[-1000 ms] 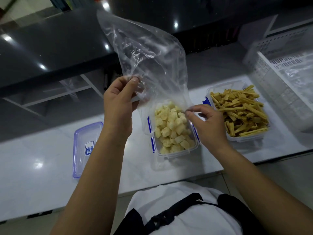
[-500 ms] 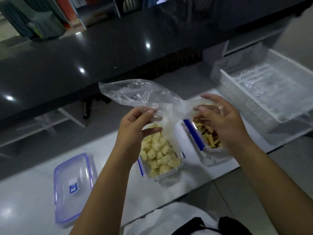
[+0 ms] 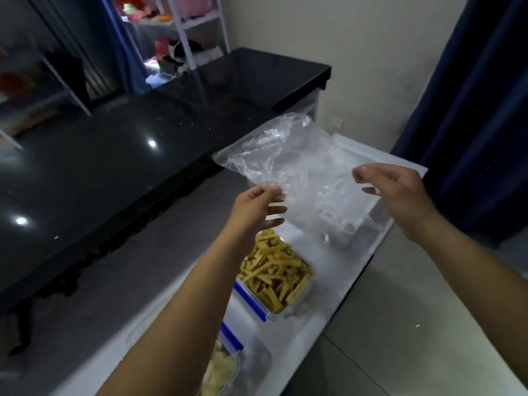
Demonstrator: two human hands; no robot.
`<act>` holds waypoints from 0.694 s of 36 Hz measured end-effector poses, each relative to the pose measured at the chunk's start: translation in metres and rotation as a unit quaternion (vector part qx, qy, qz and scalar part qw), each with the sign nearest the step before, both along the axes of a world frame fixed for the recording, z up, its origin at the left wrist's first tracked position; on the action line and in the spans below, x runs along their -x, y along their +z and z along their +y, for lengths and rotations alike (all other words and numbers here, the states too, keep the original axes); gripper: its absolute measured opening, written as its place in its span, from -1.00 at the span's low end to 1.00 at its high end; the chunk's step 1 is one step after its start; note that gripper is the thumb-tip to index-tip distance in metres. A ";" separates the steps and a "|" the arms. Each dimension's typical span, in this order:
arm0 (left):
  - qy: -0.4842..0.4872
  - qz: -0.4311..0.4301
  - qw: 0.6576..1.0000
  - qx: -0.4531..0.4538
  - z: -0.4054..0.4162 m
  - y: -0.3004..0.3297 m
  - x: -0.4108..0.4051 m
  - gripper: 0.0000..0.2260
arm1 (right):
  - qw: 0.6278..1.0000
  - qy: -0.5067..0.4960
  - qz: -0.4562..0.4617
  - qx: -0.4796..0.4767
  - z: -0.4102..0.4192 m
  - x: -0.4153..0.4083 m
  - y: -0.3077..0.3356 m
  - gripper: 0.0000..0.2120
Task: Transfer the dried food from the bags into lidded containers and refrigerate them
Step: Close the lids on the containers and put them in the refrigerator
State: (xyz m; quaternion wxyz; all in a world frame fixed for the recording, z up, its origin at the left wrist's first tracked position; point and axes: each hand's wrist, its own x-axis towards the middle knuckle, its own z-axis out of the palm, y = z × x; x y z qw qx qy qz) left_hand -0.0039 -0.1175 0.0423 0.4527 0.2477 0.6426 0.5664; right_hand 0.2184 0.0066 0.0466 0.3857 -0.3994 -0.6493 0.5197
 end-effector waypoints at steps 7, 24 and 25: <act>-0.043 0.171 0.979 0.105 0.059 -0.025 -0.015 -0.70 | 0.980 -0.028 -0.194 -0.034 0.075 -0.008 -0.033 -0.80; -0.335 0.576 0.716 0.206 0.085 -0.085 -0.028 -0.37 | 0.793 0.092 -0.576 -0.174 0.042 0.002 -0.094 -0.26; -0.329 0.579 0.721 0.192 0.080 -0.083 -0.031 -0.38 | 0.802 0.082 -0.562 -0.183 0.036 -0.002 -0.092 -0.27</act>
